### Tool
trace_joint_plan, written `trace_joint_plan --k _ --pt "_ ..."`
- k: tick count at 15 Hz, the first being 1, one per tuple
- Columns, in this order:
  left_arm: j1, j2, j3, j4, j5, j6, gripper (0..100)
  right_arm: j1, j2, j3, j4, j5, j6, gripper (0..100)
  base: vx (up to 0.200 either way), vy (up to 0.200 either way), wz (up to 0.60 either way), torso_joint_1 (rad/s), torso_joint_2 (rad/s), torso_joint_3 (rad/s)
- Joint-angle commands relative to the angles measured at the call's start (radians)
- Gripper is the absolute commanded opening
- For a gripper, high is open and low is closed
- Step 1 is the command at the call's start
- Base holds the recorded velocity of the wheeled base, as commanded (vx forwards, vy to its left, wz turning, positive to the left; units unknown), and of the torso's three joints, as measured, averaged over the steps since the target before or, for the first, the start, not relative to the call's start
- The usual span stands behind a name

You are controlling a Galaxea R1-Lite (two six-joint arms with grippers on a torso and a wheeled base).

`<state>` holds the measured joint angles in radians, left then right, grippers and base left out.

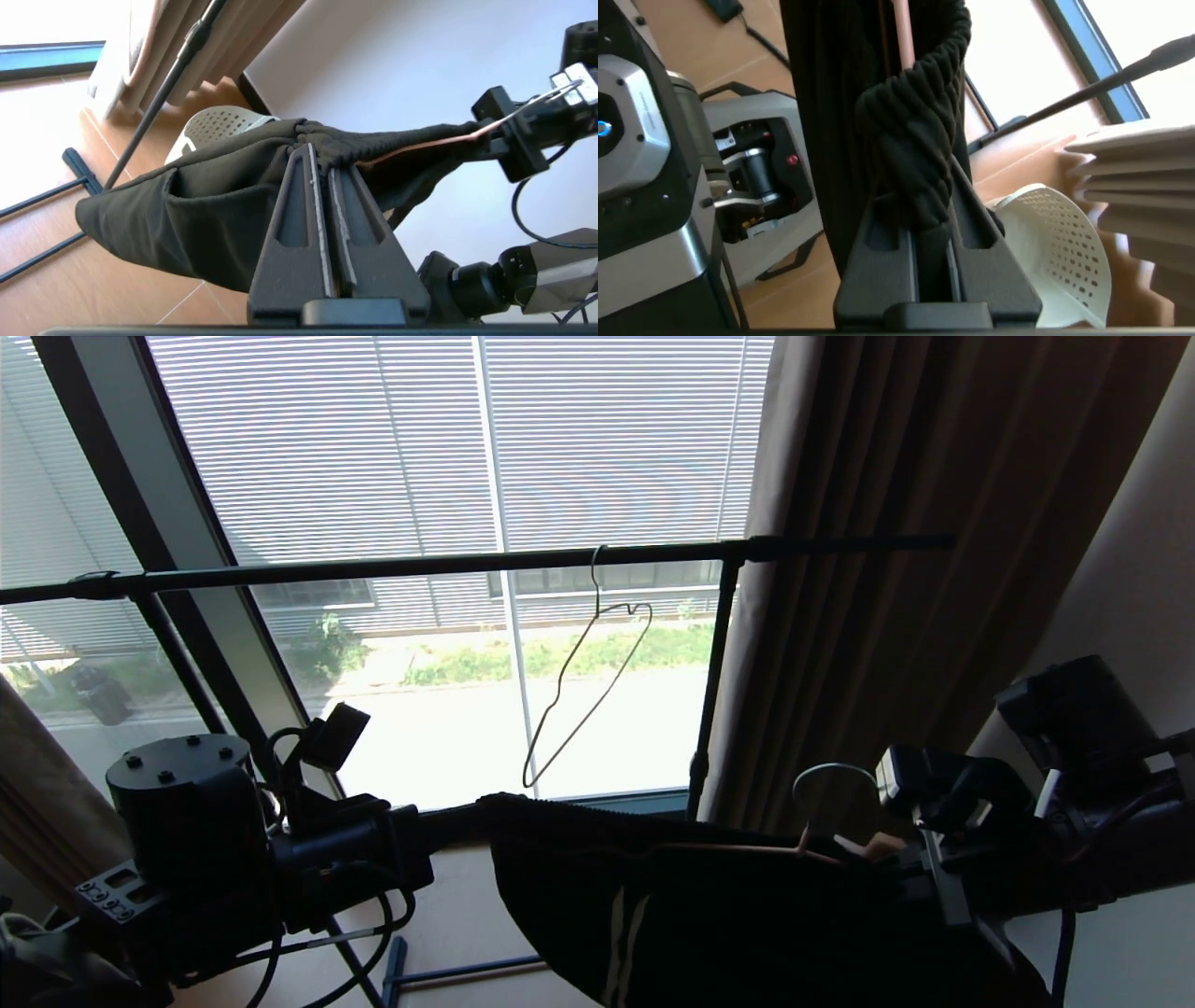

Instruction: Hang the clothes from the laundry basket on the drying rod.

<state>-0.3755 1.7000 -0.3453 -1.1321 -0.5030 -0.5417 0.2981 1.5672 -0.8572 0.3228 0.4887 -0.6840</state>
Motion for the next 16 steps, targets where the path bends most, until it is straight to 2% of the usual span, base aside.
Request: trace_joint_plan --k 1,5,8,10,13,16 --pt "-0.002 -0.042 -0.046 0.087 0.000 0.023 0 0.004 0.017 0.000 -0.001 -0.013 -0.002 0 0.000 0.000 0.00 0.000 0.00 0.000" --pt "-0.016 -0.137 -0.201 0.411 0.001 0.072 0 0.013 0.028 0.009 -0.030 -0.025 0.001 0 0.000 0.000 0.00 0.000 0.00 0.000" --pt "-0.042 -0.172 -0.285 0.584 0.003 0.103 0 0.013 0.030 0.004 -0.041 -0.025 0.003 0 0.000 0.000 0.00 0.000 0.00 0.000" --pt "-0.063 -0.174 -0.337 0.707 0.011 0.164 0 0.013 0.040 0.012 -0.108 -0.035 0.004 0 0.000 0.000 0.00 0.000 0.00 0.000" --pt "-0.125 -0.163 -0.423 0.835 0.081 0.203 0 0.015 0.051 0.009 -0.119 -0.062 0.003 0 0.000 0.000 0.00 0.000 0.00 0.000" --pt "-0.169 -0.122 -0.514 0.937 0.086 0.206 0 0.036 0.054 0.009 -0.120 -0.099 0.008 0 0.000 0.000 0.00 0.000 0.00 0.000"
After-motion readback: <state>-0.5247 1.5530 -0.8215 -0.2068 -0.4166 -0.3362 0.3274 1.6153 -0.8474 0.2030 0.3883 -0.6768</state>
